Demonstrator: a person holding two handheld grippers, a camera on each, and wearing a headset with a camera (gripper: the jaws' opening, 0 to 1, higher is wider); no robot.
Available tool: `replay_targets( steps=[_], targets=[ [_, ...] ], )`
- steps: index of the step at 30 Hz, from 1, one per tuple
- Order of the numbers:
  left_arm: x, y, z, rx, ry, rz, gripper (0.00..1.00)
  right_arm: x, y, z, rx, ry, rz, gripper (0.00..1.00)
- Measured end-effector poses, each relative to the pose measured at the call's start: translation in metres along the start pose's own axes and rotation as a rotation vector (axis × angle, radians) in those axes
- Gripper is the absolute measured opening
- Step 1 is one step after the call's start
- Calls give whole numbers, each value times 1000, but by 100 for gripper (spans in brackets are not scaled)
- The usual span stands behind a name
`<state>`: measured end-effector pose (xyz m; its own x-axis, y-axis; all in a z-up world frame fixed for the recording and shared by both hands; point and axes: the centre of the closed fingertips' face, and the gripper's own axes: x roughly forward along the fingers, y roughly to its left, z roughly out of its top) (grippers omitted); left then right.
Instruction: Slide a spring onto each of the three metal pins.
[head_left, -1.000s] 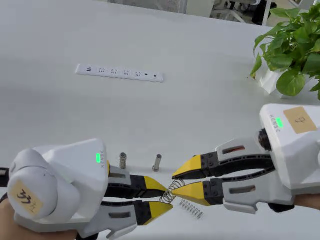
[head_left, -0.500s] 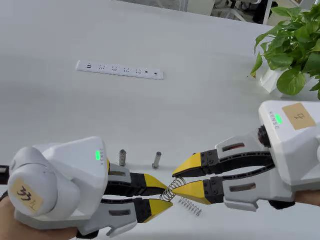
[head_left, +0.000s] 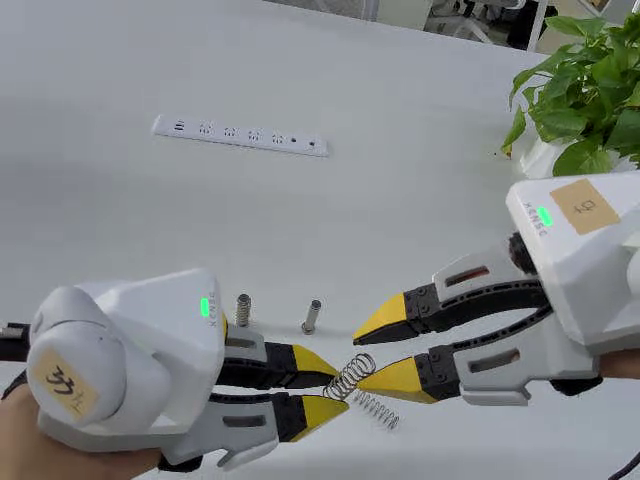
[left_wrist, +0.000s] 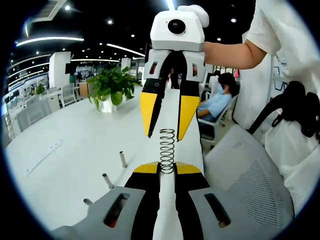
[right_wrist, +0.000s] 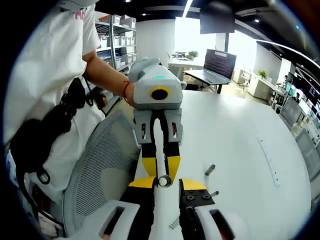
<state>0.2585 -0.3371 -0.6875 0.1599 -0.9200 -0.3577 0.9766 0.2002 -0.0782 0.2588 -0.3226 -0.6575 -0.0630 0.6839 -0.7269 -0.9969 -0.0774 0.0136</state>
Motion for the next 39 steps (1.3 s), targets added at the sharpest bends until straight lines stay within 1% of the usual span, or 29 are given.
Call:
replay_targets(
  steps=[1,3,4,6,11,14,20,39],
  targets=[
    [1,0,0,2,0,0,6,1,1,-1,-18,19,16,14],
    [1,-1,0,2,1,-1,6,4,4,0,-31,36,40,14],
    [2,-1,0,3,2,0,6,6,5,-1,-46,56,51,14],
    [3,-1,1,3,-1,-1,6,9,5,-2,-68,79,66,13],
    [3,-1,2,2,-8,-1,6,13,5,-6,-92,120,89,13],
    [3,0,3,1,-11,1,6,13,6,-8,-102,134,99,11],
    [3,0,3,0,-13,1,6,11,6,-9,-113,150,108,8],
    [3,0,2,1,-18,0,6,12,7,-10,-117,180,129,7]
  ],
)
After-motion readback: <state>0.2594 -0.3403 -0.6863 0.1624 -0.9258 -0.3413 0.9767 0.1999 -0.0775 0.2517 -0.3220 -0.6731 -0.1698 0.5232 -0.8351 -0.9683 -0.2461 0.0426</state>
